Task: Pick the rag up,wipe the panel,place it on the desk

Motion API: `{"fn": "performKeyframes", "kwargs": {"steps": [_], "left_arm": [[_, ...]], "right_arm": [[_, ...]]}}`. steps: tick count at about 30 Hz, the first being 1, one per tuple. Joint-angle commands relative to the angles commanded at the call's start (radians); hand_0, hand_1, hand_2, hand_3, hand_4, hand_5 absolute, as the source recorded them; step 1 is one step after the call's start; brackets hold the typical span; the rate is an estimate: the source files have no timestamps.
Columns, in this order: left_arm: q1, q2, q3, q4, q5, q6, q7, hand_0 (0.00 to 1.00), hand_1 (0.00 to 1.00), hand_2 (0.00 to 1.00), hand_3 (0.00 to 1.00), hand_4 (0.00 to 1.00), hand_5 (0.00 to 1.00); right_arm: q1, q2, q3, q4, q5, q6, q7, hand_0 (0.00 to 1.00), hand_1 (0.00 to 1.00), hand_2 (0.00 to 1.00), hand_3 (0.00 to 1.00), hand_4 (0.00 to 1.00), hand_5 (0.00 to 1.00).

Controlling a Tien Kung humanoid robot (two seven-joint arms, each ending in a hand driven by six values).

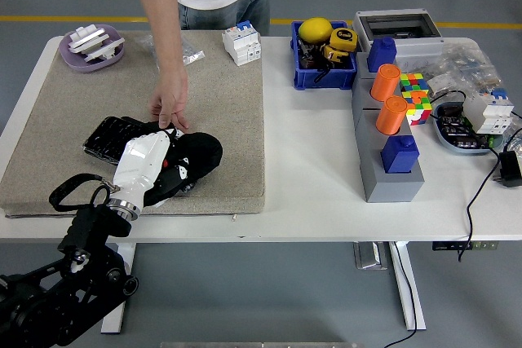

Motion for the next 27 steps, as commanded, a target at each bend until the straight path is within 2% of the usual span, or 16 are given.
{"fn": "performKeyframes", "kwargs": {"steps": [16,20,27], "left_arm": [[-0.006,0.009,-0.154,0.110,0.022,0.012,-0.014,0.205,0.188,0.561,0.515,0.114,0.002],[-0.016,0.014,-0.193,0.158,0.054,0.017,-0.019,0.206,0.189,0.559,0.516,0.116,0.002],[-0.037,0.047,-0.226,0.227,0.049,0.015,-0.022,0.205,0.189,0.557,0.516,0.117,0.002]], "right_arm": [[0.001,0.002,0.004,0.001,-0.003,0.001,-0.001,0.778,0.532,0.688,0.639,0.998,0.539],[0.002,0.003,0.002,0.001,0.001,0.001,-0.001,0.778,0.531,0.688,0.638,0.998,0.539],[0.003,0.001,-0.003,0.001,0.012,0.004,-0.002,0.778,0.530,0.688,0.638,0.998,0.539]]}}
